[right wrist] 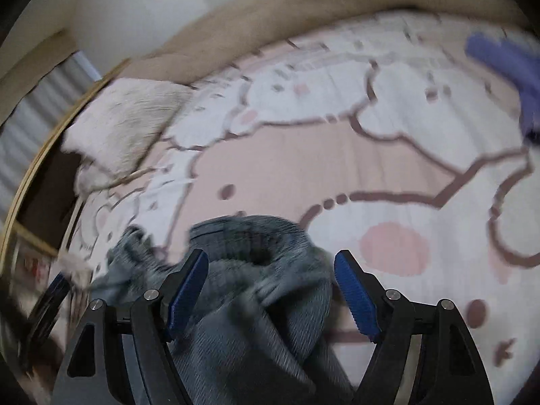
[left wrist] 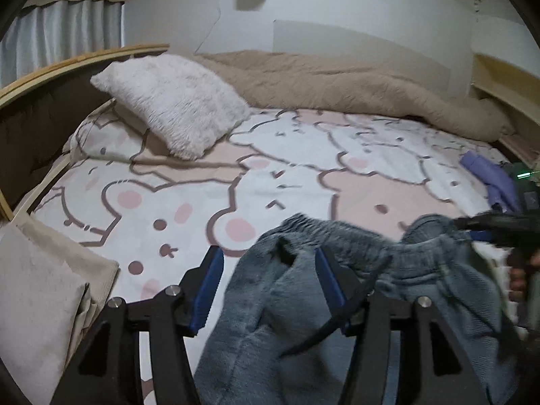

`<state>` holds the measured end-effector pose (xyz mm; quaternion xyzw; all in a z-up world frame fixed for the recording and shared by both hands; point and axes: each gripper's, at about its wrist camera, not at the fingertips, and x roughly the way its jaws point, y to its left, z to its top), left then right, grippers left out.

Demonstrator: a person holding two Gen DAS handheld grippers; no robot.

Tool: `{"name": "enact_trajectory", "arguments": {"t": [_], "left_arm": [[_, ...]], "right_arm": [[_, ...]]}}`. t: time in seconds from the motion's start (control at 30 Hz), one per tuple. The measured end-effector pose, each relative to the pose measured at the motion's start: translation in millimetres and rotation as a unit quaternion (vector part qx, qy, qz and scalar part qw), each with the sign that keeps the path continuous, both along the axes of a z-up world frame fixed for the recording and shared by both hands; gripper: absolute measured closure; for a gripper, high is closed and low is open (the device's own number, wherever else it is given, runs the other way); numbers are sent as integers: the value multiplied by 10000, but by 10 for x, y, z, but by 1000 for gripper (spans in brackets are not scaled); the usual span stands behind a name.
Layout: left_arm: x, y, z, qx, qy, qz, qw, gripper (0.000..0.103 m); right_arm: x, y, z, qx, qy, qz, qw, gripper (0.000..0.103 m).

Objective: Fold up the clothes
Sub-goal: 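Lower the shorts onto the bed with both tools and open them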

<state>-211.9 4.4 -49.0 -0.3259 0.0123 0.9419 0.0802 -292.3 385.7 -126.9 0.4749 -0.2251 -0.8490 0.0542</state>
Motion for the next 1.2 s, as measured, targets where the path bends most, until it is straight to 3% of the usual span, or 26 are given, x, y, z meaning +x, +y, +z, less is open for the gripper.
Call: {"name": "enact_trajectory", "arguments": {"t": [0.03,0.07,0.13,0.23,0.37,0.43,0.57,0.63,0.7,0.77,0.87,0.97,1.03,1.07,1.1,1.2], "left_arm": [[36,33,40,41,29,-82,10000,47],[75,69,81,88,58,-176,9998,47],[154,142,162,182,115,-363,9991,47],[300,252,253,415,162,-702,9965,47],[483,367,343,808,185,-1088,9906,47],[563,413,381,1007,171,-1273,9866,47],[705,414,455,1265,186,-1523,9800,46],[740,384,477,1319,159,-1613,9779,38],[767,361,493,1344,116,-1686,9764,36],[766,354,461,1288,1,-1737,9763,36],[783,323,412,1149,-38,-1743,9780,36],[734,240,359,934,68,-1598,9827,36],[652,188,330,802,122,-1493,9855,36],[594,159,313,724,134,-1448,9867,36],[526,127,295,638,137,-1408,9879,36],[256,26,248,404,106,-1303,9906,36]], "right_arm": [[-37,-5,-81,-115,-111,-25,9999,47],[-65,-16,-154,-245,-210,-27,9995,73],[-56,-32,-231,-552,-260,-36,9981,87],[178,-88,28,-761,218,197,9967,89],[553,-125,366,-1839,603,522,9797,89],[721,-181,485,-2450,700,770,9639,89],[1049,-459,639,-3578,983,1467,9169,89],[1140,-596,667,-3954,1180,1732,8943,89],[1208,-705,690,-4015,1434,1977,8827,89],[1244,-783,710,-3632,1523,2003,8971,89],[1220,-725,815,-2180,1537,1470,9525,89],[1174,-594,954,-606,1591,816,9820,80],[1142,-406,1047,-252,1642,497,9848,61],[1123,-305,1105,-154,1631,319,9860,21],[1113,-235,1161,-107,1726,257,9846,7],[1154,-192,1361,547,2045,572,9757,7]]}}
